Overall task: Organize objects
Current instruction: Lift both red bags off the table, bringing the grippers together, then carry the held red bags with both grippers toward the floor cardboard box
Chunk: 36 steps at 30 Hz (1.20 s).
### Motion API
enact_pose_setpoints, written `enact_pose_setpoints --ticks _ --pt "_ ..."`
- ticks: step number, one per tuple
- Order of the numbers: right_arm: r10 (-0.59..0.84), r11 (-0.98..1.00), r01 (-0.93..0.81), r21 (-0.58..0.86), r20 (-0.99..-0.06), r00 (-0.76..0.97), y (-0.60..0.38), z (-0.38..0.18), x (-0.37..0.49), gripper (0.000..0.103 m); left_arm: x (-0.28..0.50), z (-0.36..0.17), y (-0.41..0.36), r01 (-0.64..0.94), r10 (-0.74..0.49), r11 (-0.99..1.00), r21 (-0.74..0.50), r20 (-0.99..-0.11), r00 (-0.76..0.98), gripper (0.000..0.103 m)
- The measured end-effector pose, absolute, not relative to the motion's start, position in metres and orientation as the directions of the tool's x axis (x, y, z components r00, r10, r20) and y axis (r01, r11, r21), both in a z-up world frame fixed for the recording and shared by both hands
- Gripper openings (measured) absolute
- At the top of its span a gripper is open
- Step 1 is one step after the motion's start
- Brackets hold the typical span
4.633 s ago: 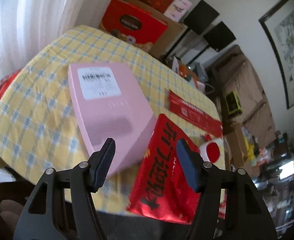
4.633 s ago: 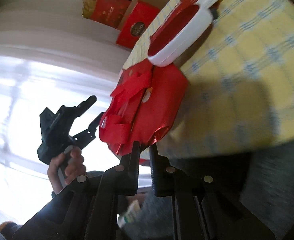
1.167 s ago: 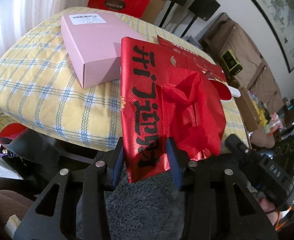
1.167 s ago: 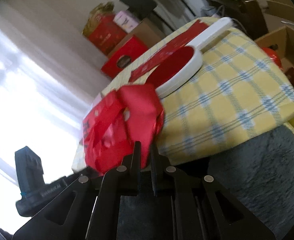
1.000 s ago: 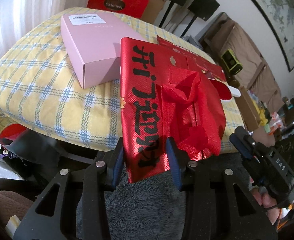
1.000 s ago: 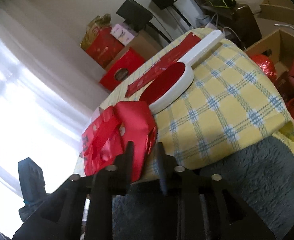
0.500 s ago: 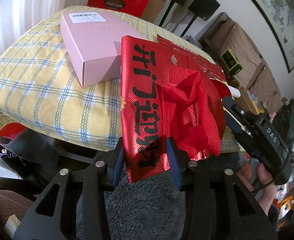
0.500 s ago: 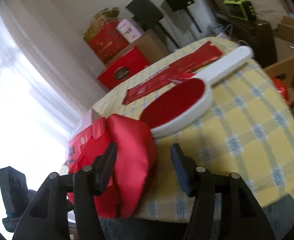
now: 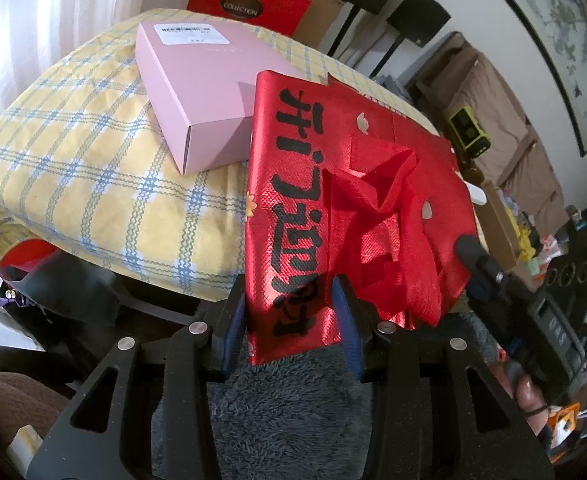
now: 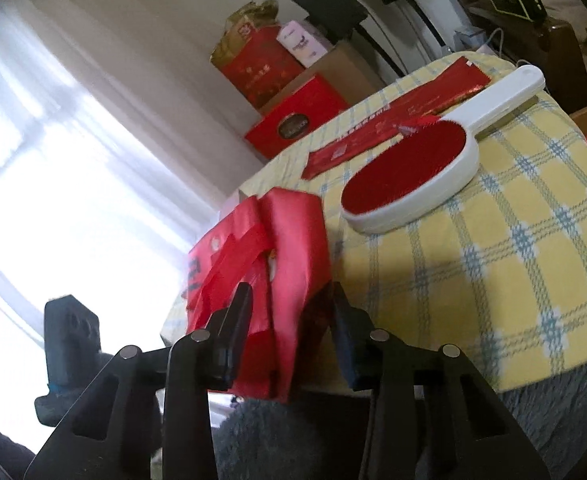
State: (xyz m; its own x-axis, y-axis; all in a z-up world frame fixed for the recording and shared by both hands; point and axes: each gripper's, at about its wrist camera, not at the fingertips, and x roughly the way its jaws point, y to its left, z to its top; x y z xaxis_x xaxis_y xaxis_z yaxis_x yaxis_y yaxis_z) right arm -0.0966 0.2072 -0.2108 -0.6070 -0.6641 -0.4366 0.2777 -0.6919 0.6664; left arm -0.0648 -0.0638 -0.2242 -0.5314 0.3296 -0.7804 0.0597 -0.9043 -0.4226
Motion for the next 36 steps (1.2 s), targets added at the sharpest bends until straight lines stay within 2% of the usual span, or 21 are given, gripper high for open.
enact_pose_setpoints --ticks 3,6,7,11,13,15,19,21,23,29,33,34,36 --pt "-0.742 -0.631 0.345 0.694 -0.413 -0.528 0.19 -0.212 -0.092 0.033 -0.063 -0.218 -0.063 0.04 0.331 -0.907 -0.42 -0.768 -0.548 0.039" --pt "-0.687 -0.707 0.37 0.603 -0.462 -0.561 0.175 -0.206 -0.08 0.026 -0.062 -0.216 -0.065 0.041 0.323 -0.909 -0.415 -0.763 -0.56 0.039" --pt "-0.67 -0.725 0.367 0.583 -0.473 -0.573 0.173 -0.205 -0.079 0.018 -0.062 -0.217 -0.067 0.042 0.333 -0.903 -0.427 -0.76 -0.559 0.039" --pt "-0.653 -0.737 0.32 0.595 -0.504 -0.566 0.175 -0.214 -0.084 0.012 -0.063 -0.215 -0.062 0.028 0.322 -0.914 -0.405 -0.766 -0.556 0.039" --pt "-0.66 -0.729 0.322 0.604 -0.496 -0.565 0.177 -0.214 -0.084 0.011 -0.062 -0.212 -0.059 0.016 0.317 -0.918 -0.395 -0.76 -0.567 0.04" --pt "-0.667 -0.721 0.33 0.609 -0.483 -0.567 0.177 -0.213 -0.081 0.012 -0.061 -0.211 -0.059 0.01 0.316 -0.919 -0.395 -0.752 -0.578 0.046" --pt "-0.734 -0.647 0.336 0.684 -0.439 -0.518 0.183 -0.218 -0.083 0.011 -0.065 -0.214 -0.066 0.029 0.371 -0.881 -0.472 -0.728 -0.577 0.054" --pt "-0.787 -0.562 0.333 0.757 -0.365 -0.497 0.191 -0.221 -0.085 0.01 -0.066 -0.214 -0.068 0.026 0.41 -0.856 -0.516 -0.708 -0.575 0.054" --pt "-0.803 -0.524 0.32 0.79 -0.333 -0.494 0.197 -0.223 -0.088 0.01 -0.066 -0.213 -0.067 0.017 0.436 -0.84 -0.543 -0.693 -0.573 0.054" --pt "-0.779 -0.554 0.309 0.773 -0.351 -0.519 0.2 -0.22 -0.086 0.01 -0.061 -0.199 -0.072 -0.027 0.492 -0.792 -0.61 -0.612 -0.619 0.056" --pt "-0.794 -0.531 0.303 0.791 -0.34 -0.504 0.199 -0.22 -0.092 0.013 -0.061 -0.192 -0.073 -0.097 0.574 -0.733 -0.674 -0.535 -0.619 0.059" --pt "-0.809 -0.512 0.302 0.804 -0.332 -0.485 0.197 -0.221 -0.094 0.013 -0.061 -0.192 -0.068 -0.111 0.588 -0.731 -0.673 -0.539 -0.604 0.059" --pt "-0.83 -0.483 0.307 0.82 -0.316 -0.46 0.196 -0.222 -0.094 0.014 -0.059 -0.192 -0.056 -0.131 0.584 -0.749 -0.649 -0.554 -0.593 0.051"
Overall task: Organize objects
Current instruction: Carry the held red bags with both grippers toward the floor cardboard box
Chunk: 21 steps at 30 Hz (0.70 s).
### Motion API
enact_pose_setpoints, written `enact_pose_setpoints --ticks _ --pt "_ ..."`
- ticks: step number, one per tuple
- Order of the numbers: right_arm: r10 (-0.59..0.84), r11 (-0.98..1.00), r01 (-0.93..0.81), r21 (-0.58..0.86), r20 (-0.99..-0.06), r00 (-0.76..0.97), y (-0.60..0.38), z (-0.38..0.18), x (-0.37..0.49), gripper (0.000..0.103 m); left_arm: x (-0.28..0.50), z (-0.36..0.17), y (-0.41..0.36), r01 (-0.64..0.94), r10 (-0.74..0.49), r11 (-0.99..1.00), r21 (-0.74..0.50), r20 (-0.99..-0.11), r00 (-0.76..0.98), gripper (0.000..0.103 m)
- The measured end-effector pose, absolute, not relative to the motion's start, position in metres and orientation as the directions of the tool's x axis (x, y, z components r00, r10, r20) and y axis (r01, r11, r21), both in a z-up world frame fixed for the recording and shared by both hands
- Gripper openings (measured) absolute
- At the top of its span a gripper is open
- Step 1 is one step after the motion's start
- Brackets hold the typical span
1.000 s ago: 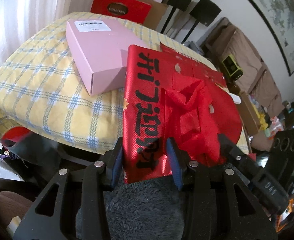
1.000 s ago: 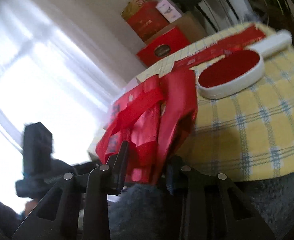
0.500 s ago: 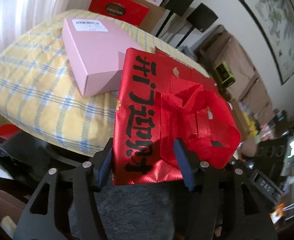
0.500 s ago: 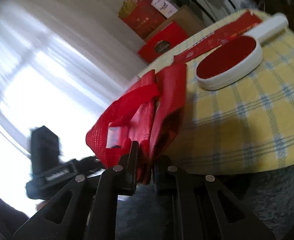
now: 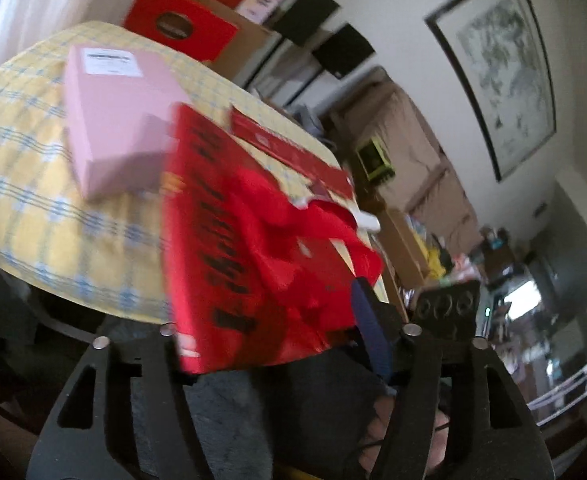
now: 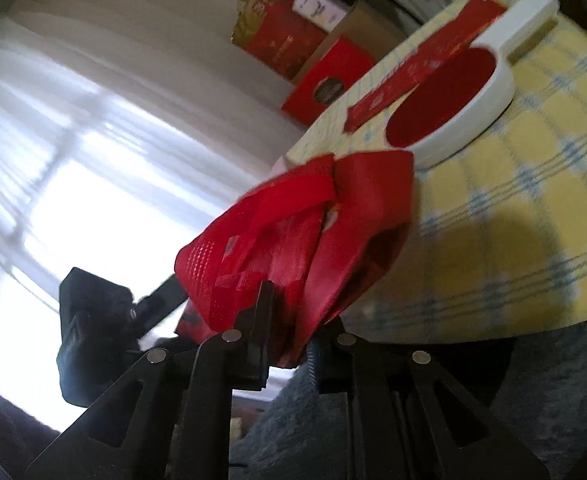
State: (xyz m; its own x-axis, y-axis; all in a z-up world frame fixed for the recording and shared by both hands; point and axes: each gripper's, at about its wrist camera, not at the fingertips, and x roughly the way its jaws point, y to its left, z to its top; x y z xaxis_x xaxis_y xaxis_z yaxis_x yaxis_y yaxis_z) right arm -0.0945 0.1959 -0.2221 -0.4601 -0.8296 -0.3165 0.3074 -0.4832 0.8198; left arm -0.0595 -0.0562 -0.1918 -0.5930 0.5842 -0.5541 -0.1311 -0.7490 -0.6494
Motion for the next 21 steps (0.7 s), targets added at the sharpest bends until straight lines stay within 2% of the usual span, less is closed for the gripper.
enact_pose_setpoints --ticks 3,7,12,19,21 --pt "-0.811 -0.516 0.335 0.789 -0.324 -0.487 0.195 -0.214 -0.09 0.014 -0.061 -0.193 -0.052 -0.082 0.511 -0.806 -0.586 -0.619 -0.597 0.037" --pt "-0.765 -0.596 0.353 0.721 -0.376 -0.522 0.19 -0.205 -0.085 0.014 -0.067 -0.203 -0.058 -0.015 0.488 -0.81 -0.586 -0.66 -0.571 0.037" --pt "-0.67 -0.732 0.417 0.539 -0.456 -0.586 0.165 -0.19 -0.066 0.015 -0.052 -0.188 -0.037 -0.042 0.341 -0.912 -0.408 -0.698 -0.629 0.037" --pt "-0.581 -0.812 0.433 0.392 -0.457 -0.674 0.157 -0.18 -0.045 0.016 -0.034 -0.17 0.001 -0.092 0.182 -0.982 -0.167 -0.689 -0.702 0.035" --pt "-0.557 -0.829 0.43 0.357 -0.463 -0.689 0.152 -0.179 -0.044 0.016 -0.032 -0.168 0.005 -0.091 0.161 -0.986 -0.137 -0.684 -0.712 0.033"
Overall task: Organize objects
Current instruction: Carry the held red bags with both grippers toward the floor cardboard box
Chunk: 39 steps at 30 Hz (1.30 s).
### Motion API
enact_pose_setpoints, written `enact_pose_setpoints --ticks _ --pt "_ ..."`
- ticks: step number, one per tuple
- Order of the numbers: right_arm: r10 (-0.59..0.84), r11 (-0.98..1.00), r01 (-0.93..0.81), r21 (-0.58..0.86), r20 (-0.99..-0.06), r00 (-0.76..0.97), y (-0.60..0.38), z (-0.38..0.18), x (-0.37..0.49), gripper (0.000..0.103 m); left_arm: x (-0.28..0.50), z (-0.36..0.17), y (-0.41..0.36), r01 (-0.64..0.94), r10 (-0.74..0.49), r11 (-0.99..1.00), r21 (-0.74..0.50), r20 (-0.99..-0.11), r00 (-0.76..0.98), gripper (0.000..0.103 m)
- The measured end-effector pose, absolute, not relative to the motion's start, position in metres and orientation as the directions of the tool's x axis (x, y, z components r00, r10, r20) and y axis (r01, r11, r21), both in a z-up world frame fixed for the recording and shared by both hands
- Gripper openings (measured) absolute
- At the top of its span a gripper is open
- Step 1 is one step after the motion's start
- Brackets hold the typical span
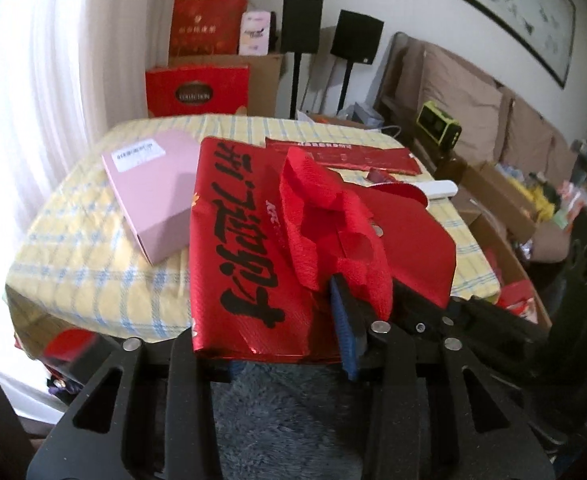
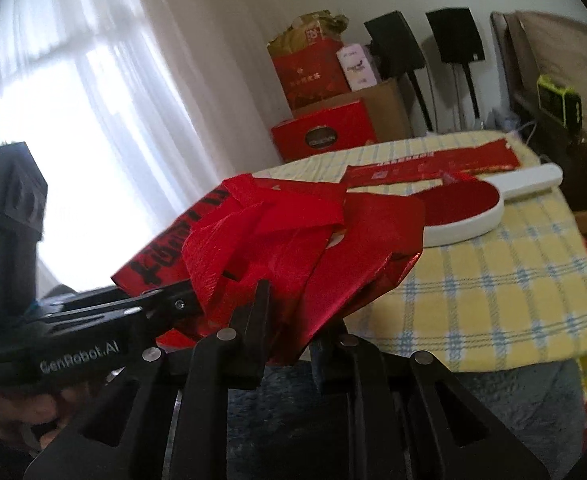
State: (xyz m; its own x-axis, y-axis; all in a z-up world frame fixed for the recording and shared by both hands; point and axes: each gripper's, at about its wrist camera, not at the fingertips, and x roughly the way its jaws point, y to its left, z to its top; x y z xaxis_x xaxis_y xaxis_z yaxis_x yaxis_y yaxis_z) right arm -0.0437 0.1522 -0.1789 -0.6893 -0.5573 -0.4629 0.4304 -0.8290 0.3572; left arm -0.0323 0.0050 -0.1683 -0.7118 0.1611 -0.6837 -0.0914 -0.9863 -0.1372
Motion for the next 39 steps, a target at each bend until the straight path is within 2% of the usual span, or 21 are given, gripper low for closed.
enact_pose_setpoints --ticks 5,18,25,33,39 --pt "-0.524 -0.852 0.424 0.308 -0.459 -0.718 0.15 -0.177 -0.041 0.016 -0.027 -0.165 0.012 -0.086 0.117 -0.993 -0.079 -0.667 -0.736 0.031" --pt "-0.472 -0.881 0.383 0.279 -0.444 -0.762 0.15 -0.179 -0.033 0.016 -0.019 -0.164 0.018 -0.125 0.106 -0.992 -0.019 -0.656 -0.747 0.03" --pt "-0.442 -0.894 0.363 0.264 -0.384 -0.81 0.157 -0.172 -0.018 0.016 -0.007 -0.152 0.028 -0.157 0.122 -0.988 0.012 -0.571 -0.811 0.03" --pt "-0.402 -0.909 0.323 0.264 -0.348 -0.847 0.167 -0.164 -0.012 0.016 -0.001 -0.144 0.043 -0.168 0.113 -0.984 0.056 -0.534 -0.838 0.029" --pt "-0.347 -0.929 0.283 0.24 -0.295 -0.89 0.177 -0.152 0.006 0.016 0.013 -0.129 0.058 -0.209 0.139 -0.973 0.098 -0.474 -0.869 0.029"
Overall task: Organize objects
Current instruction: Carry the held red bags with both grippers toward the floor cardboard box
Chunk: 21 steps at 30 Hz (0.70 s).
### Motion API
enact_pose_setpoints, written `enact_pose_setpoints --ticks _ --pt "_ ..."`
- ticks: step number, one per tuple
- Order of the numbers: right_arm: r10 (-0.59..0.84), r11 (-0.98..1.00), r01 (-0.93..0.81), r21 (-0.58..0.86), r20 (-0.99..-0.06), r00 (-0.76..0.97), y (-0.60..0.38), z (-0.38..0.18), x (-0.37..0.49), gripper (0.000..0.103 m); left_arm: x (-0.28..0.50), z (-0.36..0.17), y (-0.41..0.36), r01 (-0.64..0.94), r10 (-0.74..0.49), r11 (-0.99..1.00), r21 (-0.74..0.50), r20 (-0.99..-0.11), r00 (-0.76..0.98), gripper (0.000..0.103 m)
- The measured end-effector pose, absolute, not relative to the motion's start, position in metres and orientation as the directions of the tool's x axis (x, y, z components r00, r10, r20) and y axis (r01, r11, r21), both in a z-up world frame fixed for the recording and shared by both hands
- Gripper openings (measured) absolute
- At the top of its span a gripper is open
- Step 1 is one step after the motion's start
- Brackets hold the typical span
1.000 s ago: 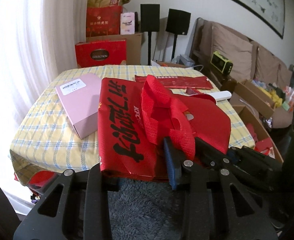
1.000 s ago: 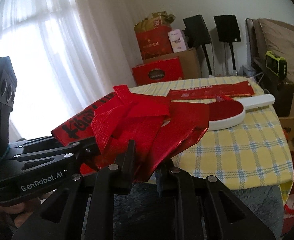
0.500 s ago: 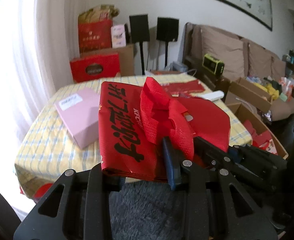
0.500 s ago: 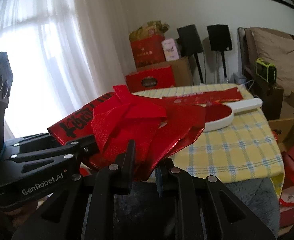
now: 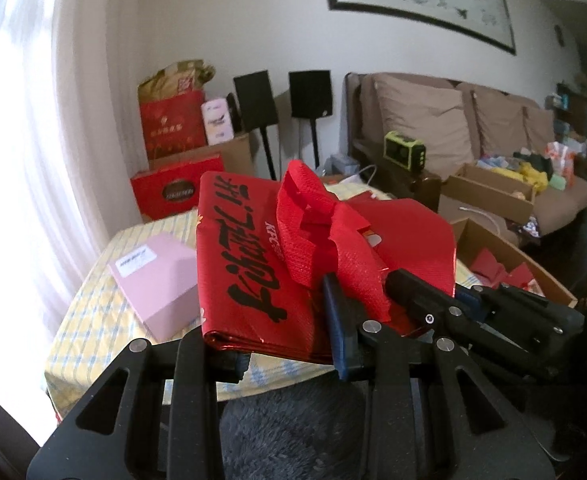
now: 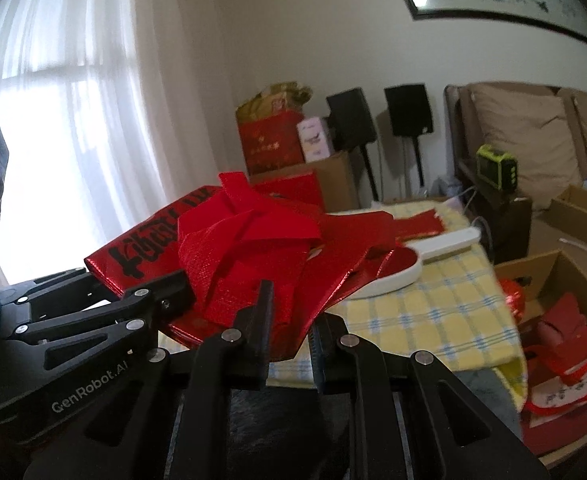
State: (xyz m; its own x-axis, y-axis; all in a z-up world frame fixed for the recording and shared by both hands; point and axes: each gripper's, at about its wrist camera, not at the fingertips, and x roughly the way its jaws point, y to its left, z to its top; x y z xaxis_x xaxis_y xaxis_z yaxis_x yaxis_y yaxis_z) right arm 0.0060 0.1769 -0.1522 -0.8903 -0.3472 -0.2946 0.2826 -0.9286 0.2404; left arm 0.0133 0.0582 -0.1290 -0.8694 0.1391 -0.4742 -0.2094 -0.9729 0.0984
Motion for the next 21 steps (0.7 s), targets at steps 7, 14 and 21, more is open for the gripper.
enact_pose_setpoints --ticks 7,14,21 --pt "-0.3 -0.94 0.249 0.234 -0.217 -0.929 0.196 -0.123 0.014 0.016 0.018 -0.103 0.077 -0.233 0.172 -0.967 0.106 -0.404 -0.898 0.029" --pt "-0.272 -0.95 0.224 0.218 -0.225 -0.936 0.216 -0.109 0.015 0.016 0.02 -0.09 0.101 -0.269 0.204 -0.955 0.129 -0.373 -0.905 0.029" --pt "-0.207 -0.97 0.178 0.164 -0.182 -0.961 0.231 -0.074 0.029 0.016 0.025 -0.058 0.112 -0.32 0.275 -0.942 0.097 -0.322 -0.906 0.029"
